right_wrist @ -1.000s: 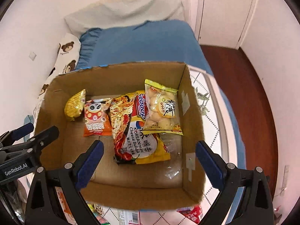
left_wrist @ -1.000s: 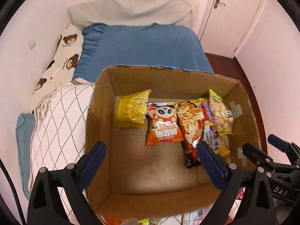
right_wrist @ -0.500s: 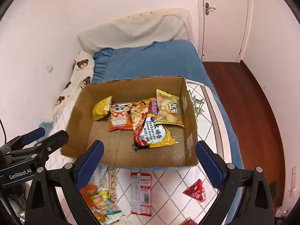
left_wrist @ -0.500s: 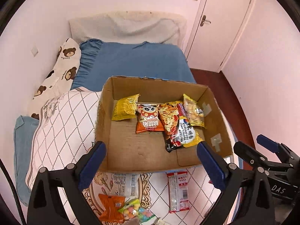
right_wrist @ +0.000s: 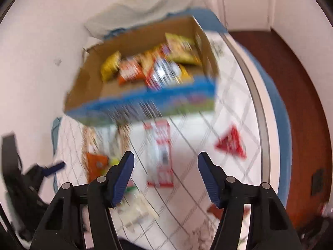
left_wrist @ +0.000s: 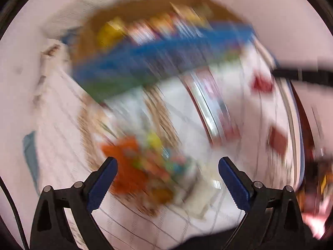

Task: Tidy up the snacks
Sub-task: 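Lower both tools back to the remaining snacks on the bed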

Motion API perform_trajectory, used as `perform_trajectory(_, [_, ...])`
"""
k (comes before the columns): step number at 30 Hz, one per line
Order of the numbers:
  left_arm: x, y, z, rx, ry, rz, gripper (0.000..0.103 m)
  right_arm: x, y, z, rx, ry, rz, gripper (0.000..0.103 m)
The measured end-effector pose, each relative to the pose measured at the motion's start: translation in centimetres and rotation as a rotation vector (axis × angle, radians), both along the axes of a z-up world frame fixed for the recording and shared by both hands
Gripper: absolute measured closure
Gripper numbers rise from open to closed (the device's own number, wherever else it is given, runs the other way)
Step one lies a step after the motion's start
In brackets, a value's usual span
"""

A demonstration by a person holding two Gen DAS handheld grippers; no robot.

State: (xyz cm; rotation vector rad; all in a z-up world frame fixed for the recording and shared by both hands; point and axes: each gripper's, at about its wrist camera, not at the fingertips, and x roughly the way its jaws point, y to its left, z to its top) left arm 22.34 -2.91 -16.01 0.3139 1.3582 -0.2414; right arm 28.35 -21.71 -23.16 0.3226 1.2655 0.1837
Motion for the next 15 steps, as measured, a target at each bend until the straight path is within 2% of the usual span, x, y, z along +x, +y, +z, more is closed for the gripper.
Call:
perform_trajectory(4, [-2.6, -2.1, -6.3, -0.003, 0.190, -0.084, 0.004, -2.0, -2.0, -3.3, 0.017, 0.089, -0.059, 0.037])
perform_trajectory(6, [-3.2, -3.1, -9.1, 0.008, 0.255, -0.115, 0.004, -2.7, -2.4, -4.1, 0.016, 0.110, -0.070, 0.037])
perform_trajectory(7, [-3.3, -3.2, -9.9, 0.004, 0.273, -0.112, 0.007, -3.0, -2.6, -4.4, 0.015, 0.117, -0.073, 0.037])
perform_trajectory(9, [-3.0, -2.6, -11.2, -0.002, 0.307, -0.041, 0.048, -3.4, -2.3, -4.6, 0.012, 0.121, -0.066, 0.037])
perform_trajectory(11, [-2.1, -1.2, -11.2, -0.059, 0.321, 0.060, 0.048, -3.5, -1.6, -4.8, 0.010, 0.121, -0.053, 0.036])
perform_trajectory(15, [-0.5, 2.7, -10.5, -0.160, 0.300, 0.295, 0.050, -2.2, 1.1, -5.6, -0.003, 0.120, -0.022, 0.037])
